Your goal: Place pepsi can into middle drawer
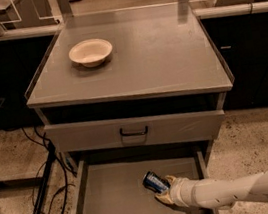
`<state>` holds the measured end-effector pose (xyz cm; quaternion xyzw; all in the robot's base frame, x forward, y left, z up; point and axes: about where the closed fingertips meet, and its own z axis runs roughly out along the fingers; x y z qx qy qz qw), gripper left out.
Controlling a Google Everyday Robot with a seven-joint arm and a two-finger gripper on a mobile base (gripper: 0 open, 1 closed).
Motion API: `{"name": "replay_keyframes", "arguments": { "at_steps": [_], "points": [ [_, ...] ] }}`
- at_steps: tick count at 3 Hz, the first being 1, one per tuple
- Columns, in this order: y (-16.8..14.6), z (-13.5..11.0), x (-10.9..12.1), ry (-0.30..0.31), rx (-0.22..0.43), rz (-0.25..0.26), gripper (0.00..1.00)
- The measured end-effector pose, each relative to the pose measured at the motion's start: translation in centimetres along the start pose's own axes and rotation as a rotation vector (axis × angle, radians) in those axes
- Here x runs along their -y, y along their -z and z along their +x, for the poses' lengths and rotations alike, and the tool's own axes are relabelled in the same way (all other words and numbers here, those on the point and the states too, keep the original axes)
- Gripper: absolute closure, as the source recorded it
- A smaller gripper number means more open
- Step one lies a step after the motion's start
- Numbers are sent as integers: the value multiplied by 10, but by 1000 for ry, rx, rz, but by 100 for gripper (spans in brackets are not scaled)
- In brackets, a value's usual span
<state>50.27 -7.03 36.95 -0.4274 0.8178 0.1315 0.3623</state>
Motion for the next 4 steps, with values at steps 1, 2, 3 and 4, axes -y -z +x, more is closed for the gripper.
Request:
{"name": "replay_keyframes", "arguments": {
  "at_steps": [1,2,3,4],
  "points": [
    [0,0,0,0,-1,0,82],
    [0,0,0,0,-1,0,58],
    [0,0,0,0,-1,0,35],
    [0,0,0,0,-1,0,12]
  ]
}}
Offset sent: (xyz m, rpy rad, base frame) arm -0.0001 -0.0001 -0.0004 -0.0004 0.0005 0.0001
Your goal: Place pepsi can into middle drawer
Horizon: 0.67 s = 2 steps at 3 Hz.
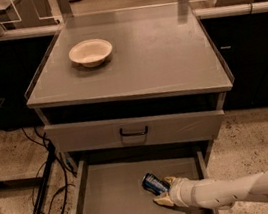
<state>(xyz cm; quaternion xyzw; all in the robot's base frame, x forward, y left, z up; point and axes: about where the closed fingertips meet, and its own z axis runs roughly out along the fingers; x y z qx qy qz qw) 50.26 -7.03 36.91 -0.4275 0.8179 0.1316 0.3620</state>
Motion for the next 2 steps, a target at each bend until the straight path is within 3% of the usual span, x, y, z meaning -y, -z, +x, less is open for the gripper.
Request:
{"name": "replay_keyframes", "arguments": {
  "at_steps": [1,2],
  "points": [
    [0,0,0,0,0,0,0],
    [0,0,0,0,0,0,0]
  ]
}}
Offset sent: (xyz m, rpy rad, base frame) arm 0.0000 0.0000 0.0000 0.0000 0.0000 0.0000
